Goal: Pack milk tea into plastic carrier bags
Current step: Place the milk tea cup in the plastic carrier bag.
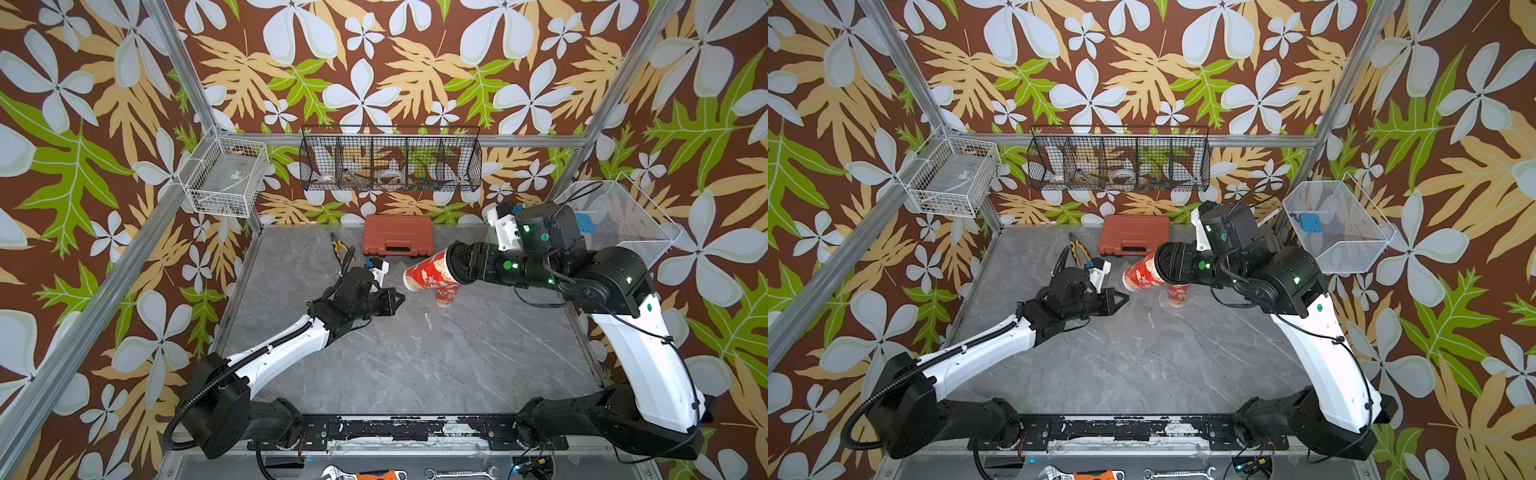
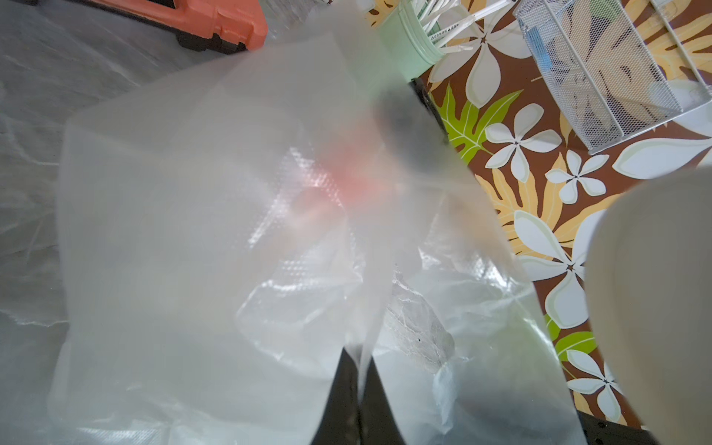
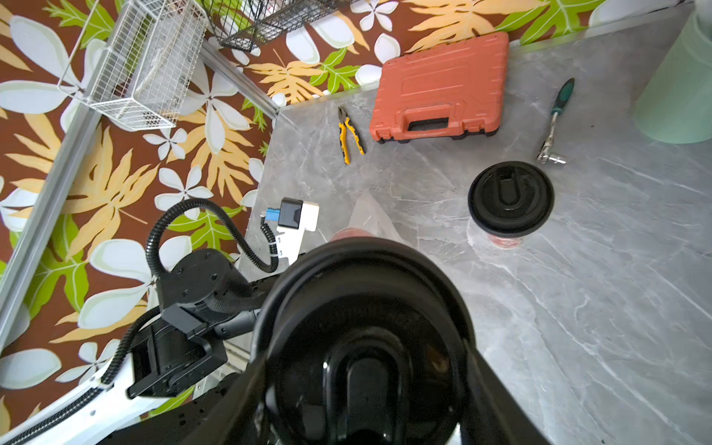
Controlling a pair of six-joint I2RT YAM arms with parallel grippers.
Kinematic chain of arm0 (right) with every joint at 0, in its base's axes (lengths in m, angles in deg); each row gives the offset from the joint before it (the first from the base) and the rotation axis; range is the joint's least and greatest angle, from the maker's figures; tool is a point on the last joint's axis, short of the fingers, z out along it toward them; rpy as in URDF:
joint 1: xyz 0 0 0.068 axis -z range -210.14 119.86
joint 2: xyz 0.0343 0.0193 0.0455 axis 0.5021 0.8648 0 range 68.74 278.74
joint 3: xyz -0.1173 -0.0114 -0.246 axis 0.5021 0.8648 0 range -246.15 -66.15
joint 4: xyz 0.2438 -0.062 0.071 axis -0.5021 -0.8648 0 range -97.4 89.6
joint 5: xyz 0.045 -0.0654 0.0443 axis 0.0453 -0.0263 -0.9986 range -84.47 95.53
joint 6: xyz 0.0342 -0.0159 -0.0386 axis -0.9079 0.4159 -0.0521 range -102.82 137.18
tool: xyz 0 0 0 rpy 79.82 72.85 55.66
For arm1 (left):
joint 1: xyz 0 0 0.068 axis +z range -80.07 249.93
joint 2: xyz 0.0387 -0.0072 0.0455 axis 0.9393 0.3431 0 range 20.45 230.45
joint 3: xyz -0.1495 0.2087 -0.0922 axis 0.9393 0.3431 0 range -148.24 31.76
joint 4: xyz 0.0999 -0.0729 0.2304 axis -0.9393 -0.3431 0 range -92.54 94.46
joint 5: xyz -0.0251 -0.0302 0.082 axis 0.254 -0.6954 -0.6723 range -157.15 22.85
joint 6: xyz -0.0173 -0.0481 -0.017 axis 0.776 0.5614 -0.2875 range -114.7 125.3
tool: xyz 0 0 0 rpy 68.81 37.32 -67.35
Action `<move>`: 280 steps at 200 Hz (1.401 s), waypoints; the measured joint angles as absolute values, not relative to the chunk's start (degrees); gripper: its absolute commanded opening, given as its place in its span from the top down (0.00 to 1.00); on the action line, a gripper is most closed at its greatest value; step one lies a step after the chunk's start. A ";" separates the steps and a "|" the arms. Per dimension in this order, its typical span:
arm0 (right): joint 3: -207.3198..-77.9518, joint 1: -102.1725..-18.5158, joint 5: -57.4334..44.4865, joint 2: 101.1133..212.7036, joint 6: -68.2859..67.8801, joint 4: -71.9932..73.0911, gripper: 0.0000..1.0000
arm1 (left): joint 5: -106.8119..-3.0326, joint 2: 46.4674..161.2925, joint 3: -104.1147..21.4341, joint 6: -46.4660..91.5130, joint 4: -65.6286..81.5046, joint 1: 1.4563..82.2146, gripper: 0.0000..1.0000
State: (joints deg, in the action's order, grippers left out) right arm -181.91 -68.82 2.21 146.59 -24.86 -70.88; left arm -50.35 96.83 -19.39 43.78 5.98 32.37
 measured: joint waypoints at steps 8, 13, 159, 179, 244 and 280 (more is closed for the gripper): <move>-180.34 -69.21 1.62 146.06 -25.04 -70.36 0.43 | -50.38 96.52 -19.39 43.78 5.95 32.37 1.00; -179.33 -69.47 1.12 145.80 -25.25 -70.14 0.43 | -50.38 96.20 -19.39 43.78 5.89 32.37 1.00; -170.17 -77.19 9.30 149.14 -23.07 -73.39 0.45 | -51.91 88.22 -16.38 43.78 2.81 32.37 1.00; -171.53 -79.88 11.13 151.37 -22.61 -74.97 0.45 | -51.97 88.20 -15.92 43.78 2.63 32.37 1.00; -172.77 -85.76 15.79 157.63 -21.36 -78.97 0.45 | -52.15 86.47 -15.30 43.98 2.54 32.37 1.00; -171.57 -86.41 16.42 160.47 -21.32 -78.44 0.46 | -52.32 85.53 -14.98 44.15 2.54 32.37 1.00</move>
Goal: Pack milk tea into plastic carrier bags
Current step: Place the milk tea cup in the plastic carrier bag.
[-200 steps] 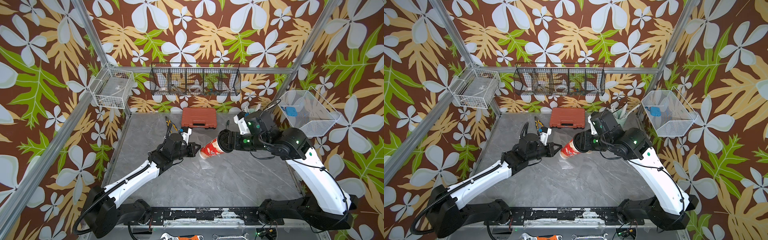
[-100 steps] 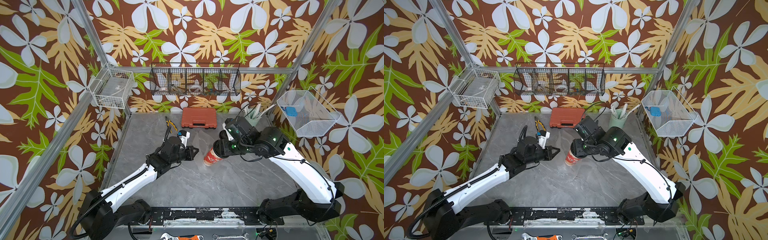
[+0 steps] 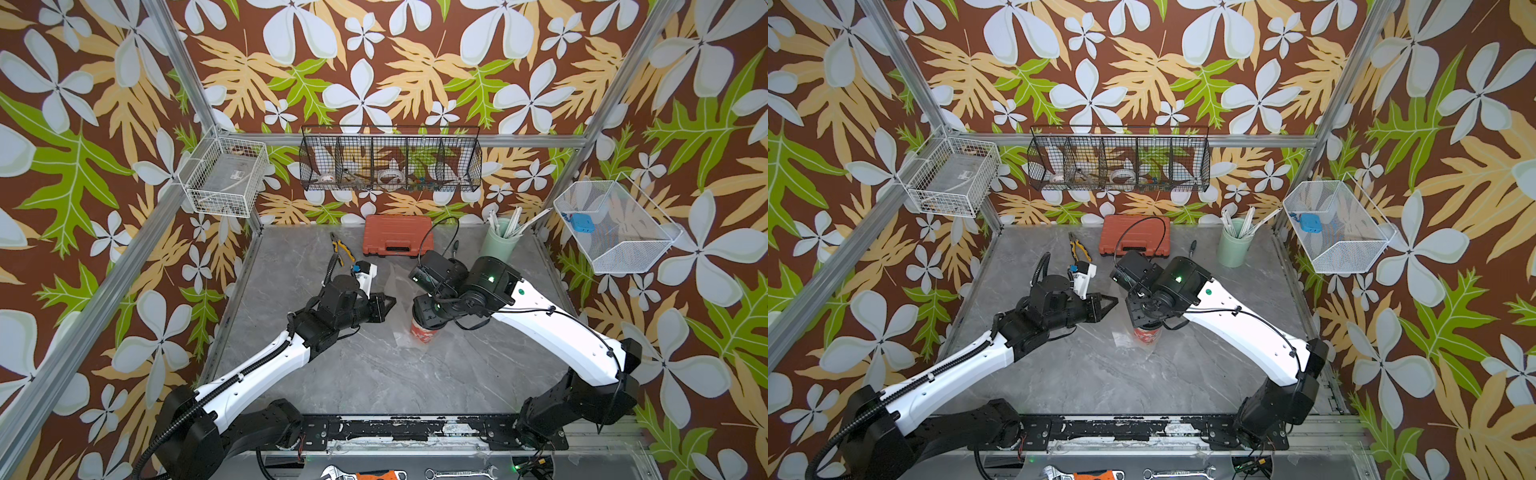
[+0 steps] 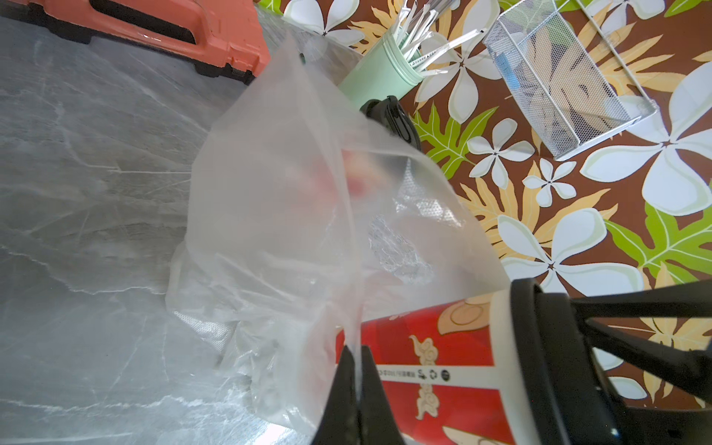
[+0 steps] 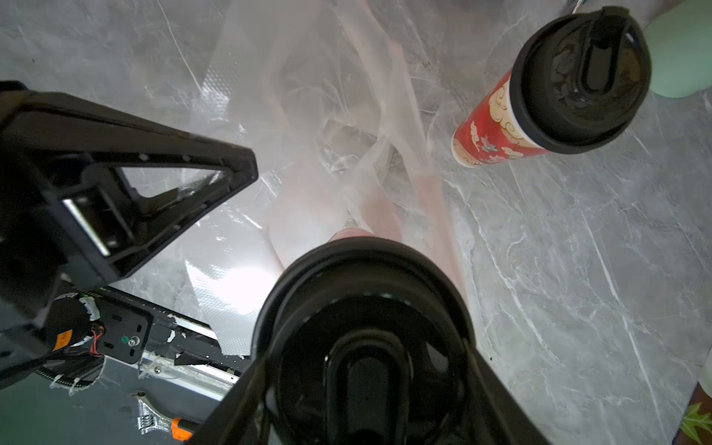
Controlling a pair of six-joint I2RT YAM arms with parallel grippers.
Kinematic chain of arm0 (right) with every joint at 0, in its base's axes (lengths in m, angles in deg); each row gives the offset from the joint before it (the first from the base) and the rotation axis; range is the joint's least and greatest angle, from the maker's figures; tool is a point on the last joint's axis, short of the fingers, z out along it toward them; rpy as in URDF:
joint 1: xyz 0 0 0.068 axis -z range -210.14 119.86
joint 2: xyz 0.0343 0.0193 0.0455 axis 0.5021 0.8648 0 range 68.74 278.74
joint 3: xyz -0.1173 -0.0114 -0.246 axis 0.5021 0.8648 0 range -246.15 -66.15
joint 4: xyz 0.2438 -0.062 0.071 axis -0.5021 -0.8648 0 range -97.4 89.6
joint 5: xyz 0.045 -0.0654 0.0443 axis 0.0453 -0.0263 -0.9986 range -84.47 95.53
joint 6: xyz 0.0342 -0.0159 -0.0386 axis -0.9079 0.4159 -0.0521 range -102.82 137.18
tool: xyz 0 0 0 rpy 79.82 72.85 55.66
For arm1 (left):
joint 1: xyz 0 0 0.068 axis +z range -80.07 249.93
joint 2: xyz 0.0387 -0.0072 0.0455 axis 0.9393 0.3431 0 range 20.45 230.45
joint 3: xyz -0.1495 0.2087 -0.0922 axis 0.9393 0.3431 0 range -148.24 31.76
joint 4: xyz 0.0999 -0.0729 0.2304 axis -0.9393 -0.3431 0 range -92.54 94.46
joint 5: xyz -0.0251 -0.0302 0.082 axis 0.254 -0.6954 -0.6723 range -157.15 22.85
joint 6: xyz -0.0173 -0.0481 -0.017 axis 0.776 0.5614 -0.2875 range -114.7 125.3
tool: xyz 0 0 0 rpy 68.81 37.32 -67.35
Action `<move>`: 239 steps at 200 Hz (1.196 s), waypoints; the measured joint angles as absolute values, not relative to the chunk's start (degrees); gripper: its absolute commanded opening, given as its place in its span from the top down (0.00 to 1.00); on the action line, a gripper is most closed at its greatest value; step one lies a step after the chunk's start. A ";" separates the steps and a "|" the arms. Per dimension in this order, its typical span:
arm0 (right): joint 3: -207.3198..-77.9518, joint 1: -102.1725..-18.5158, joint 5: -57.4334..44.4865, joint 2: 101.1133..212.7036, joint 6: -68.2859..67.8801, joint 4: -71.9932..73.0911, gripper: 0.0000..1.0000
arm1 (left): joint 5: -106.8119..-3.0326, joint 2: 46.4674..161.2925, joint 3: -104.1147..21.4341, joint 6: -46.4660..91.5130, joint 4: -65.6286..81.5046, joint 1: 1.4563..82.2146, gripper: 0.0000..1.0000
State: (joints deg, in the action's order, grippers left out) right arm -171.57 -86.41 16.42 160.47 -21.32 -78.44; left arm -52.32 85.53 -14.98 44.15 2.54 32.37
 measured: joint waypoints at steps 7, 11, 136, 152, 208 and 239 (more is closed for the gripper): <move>-171.07 -86.52 16.40 160.88 -21.23 -78.03 0.46 | -52.32 85.33 -14.89 44.15 2.50 32.37 1.00; -170.72 -86.54 16.33 161.10 -21.12 -77.74 0.46 | -52.32 85.22 -14.87 44.15 2.48 32.37 1.00; -156.99 -86.76 14.17 164.27 -21.14 -63.45 0.48 | -52.82 81.22 -14.45 45.47 0.49 32.37 1.00; -156.14 -86.92 15.18 164.27 -21.12 -61.87 0.48 | -53.37 80.48 -14.98 45.51 -0.93 32.37 1.00; -155.81 -86.92 17.84 164.31 -21.63 -60.89 0.48 | -54.88 78.62 -18.06 45.64 -5.00 32.37 1.00; -156.14 -87.55 18.85 164.09 -22.15 -64.02 0.47 | -55.34 79.76 -18.43 45.64 -6.59 32.37 1.00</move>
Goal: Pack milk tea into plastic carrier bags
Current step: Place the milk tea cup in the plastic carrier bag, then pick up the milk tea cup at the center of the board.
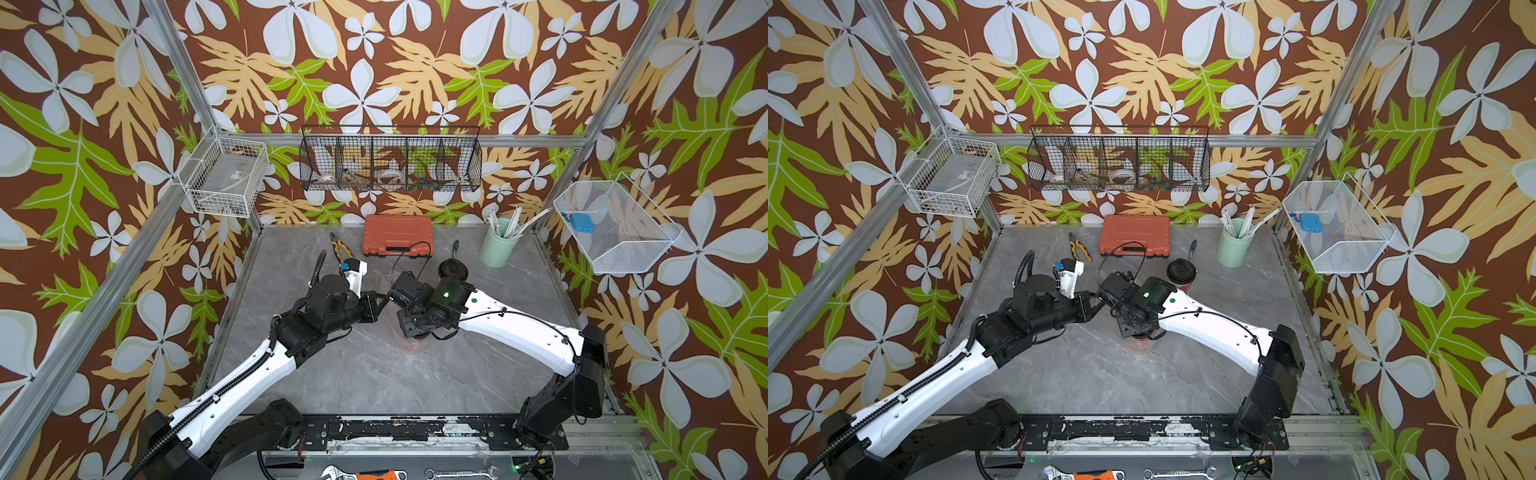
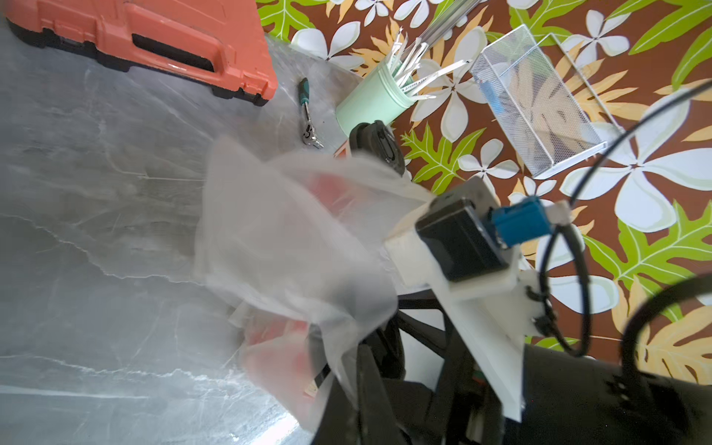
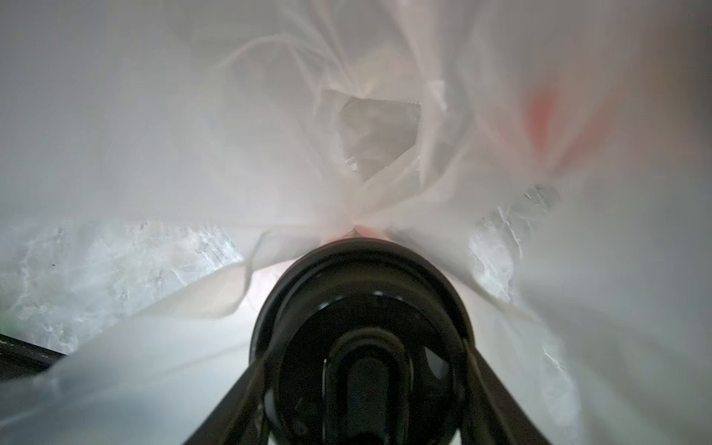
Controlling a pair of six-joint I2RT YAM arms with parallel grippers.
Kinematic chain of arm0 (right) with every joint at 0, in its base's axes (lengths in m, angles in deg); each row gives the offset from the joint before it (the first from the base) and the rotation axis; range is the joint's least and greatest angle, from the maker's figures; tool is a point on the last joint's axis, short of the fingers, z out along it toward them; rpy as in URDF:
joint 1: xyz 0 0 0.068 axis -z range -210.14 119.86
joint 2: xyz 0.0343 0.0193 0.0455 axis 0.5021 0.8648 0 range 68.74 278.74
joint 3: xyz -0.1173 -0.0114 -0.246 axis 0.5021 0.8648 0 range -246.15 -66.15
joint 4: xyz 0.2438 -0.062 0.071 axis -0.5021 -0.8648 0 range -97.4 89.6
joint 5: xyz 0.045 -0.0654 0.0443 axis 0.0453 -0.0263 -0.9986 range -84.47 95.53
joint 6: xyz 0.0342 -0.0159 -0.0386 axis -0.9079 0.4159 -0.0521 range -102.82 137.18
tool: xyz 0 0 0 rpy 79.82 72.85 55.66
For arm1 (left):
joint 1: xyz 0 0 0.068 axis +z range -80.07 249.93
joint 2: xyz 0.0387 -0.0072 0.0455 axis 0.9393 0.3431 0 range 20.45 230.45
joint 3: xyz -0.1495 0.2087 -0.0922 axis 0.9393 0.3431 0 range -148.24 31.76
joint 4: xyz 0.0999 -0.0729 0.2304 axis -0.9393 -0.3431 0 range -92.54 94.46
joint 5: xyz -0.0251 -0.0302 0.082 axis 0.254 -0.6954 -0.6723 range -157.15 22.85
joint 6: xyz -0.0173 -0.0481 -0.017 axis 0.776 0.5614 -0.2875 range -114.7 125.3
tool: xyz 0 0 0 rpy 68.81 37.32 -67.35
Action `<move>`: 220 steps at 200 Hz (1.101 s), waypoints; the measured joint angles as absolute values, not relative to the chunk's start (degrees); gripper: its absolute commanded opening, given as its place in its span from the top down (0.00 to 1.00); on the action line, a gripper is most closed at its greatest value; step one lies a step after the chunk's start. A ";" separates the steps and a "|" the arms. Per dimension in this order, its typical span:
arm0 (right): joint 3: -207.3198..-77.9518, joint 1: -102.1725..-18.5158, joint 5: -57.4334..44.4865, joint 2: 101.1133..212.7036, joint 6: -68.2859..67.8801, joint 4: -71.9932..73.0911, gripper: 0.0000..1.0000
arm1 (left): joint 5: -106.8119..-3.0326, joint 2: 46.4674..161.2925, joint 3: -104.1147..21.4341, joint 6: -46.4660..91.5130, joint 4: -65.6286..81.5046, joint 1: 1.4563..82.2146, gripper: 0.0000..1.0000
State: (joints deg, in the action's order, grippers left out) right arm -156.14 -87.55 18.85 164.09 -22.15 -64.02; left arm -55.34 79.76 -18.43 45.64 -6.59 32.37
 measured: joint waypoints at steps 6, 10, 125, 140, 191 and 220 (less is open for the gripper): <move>-156.21 -87.75 18.98 164.12 -22.65 -64.39 0.46 | -55.77 80.28 -18.43 45.64 -7.01 32.37 1.00; -156.25 -87.92 19.07 164.12 -22.72 -64.58 0.46 | -55.97 80.55 -18.43 45.64 -7.31 32.37 1.00; -166.04 -88.18 17.86 164.40 -23.33 -71.27 0.17 | -57.90 83.23 -19.74 43.91 -7.88 32.37 1.00; -167.16 -88.10 17.93 164.18 -23.33 -71.95 0.18 | -58.09 83.37 -19.96 43.72 -7.90 32.37 1.00; -172.67 -87.20 18.17 164.20 -22.83 -73.04 0.23 | -58.31 82.56 -20.29 42.89 -8.82 32.37 1.00; -175.40 -86.00 18.56 164.14 -21.67 -73.13 0.26 | -57.79 81.90 -20.38 42.69 -8.73 32.37 1.00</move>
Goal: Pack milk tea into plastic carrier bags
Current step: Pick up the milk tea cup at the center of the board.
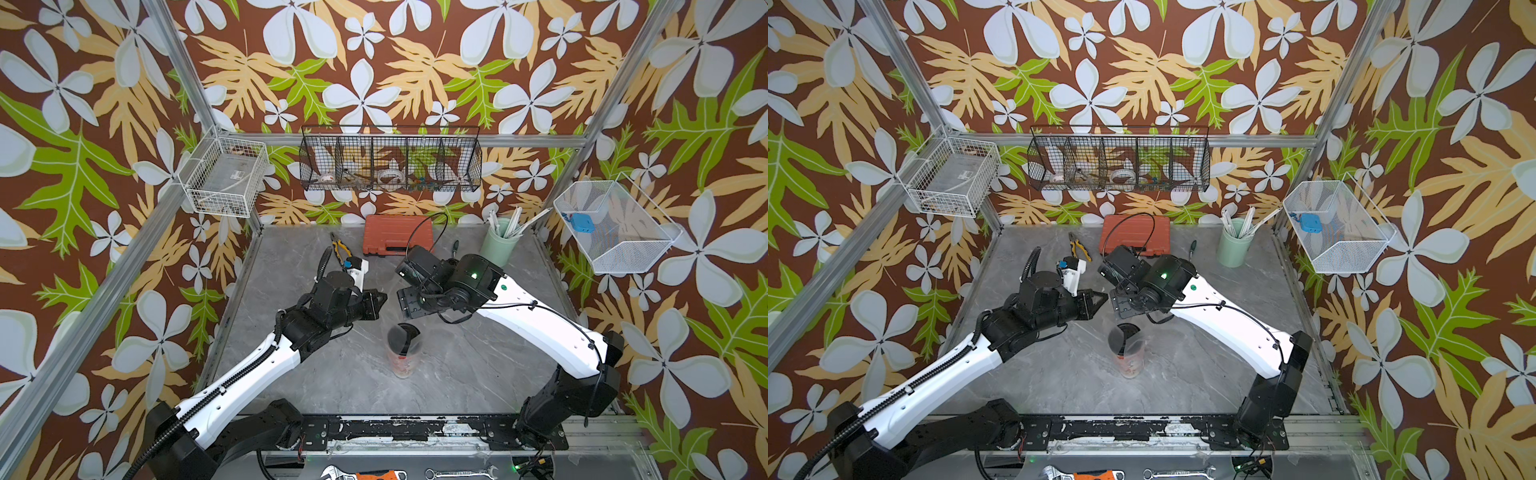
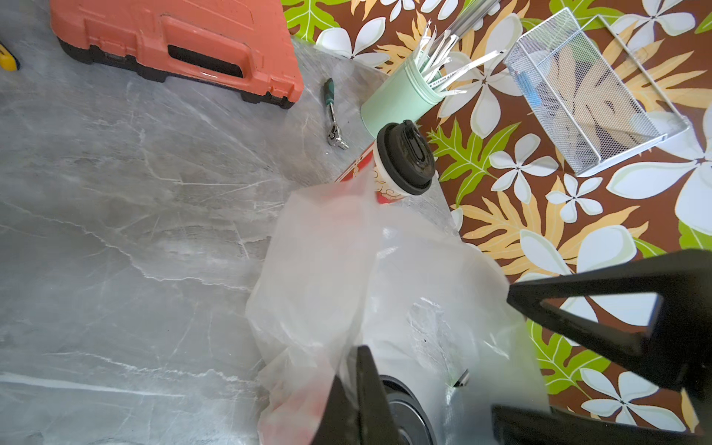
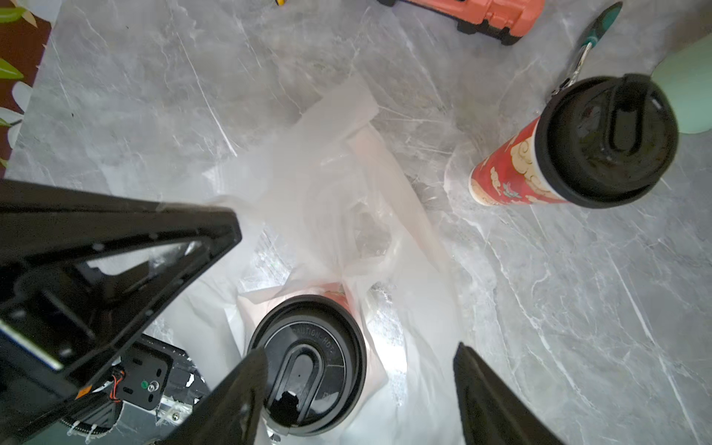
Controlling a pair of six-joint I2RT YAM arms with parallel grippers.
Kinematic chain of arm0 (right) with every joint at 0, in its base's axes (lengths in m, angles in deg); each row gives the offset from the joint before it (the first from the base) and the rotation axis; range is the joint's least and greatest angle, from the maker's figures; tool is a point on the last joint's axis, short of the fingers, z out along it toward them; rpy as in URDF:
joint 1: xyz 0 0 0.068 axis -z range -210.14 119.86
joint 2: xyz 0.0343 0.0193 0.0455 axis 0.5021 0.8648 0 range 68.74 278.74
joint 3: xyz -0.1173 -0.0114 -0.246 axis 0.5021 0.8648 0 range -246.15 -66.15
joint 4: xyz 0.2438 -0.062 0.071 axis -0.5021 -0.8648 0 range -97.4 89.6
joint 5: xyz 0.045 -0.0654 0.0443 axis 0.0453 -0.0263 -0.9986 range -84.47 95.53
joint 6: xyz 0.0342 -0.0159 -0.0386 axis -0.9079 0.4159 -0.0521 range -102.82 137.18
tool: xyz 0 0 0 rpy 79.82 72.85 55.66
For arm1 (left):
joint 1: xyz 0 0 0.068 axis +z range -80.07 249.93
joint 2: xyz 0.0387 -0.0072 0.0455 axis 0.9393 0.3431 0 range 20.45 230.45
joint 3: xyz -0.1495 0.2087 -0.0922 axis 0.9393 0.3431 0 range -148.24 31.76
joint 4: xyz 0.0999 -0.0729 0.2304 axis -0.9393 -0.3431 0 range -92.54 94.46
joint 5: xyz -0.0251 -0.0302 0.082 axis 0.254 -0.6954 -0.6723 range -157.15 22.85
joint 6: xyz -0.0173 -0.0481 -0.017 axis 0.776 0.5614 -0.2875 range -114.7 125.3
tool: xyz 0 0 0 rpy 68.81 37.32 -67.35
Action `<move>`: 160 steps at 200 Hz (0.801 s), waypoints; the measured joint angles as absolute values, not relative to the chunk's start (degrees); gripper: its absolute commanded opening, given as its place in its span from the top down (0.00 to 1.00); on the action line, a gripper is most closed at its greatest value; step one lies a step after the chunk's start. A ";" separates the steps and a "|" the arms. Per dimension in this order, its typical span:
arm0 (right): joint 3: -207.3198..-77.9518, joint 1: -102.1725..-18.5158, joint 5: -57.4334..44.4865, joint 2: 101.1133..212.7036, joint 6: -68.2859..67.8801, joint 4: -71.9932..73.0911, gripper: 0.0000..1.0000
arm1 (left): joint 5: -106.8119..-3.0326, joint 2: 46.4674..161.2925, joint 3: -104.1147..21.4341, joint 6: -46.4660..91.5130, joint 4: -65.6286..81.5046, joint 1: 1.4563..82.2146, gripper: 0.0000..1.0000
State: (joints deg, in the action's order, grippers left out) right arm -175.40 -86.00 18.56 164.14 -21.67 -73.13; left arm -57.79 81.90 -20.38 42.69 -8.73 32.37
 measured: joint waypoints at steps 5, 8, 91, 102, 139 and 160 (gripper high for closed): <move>-175.62 -85.76 18.59 164.05 -21.56 -73.15 0.26 | -57.61 81.90 -20.38 42.69 -8.76 32.37 1.00; -175.75 -85.60 18.61 163.96 -21.54 -73.20 0.26 | -57.59 81.88 -20.38 42.69 -8.76 32.37 1.00; -175.77 -76.73 19.35 160.31 -17.54 -71.54 0.28 | -56.56 80.63 -18.15 44.11 -7.55 32.37 0.98; -175.77 -74.59 19.18 160.23 -16.55 -70.99 0.28 | -56.54 80.33 -17.32 44.31 -6.66 32.37 0.98; -175.77 -67.00 17.95 161.58 -12.31 -69.28 0.27 | -55.29 80.31 -14.71 46.60 -3.18 32.37 1.00; -175.77 -62.83 16.18 163.31 -10.57 -69.04 0.27 | -54.53 80.31 -13.93 47.74 -1.24 32.37 1.00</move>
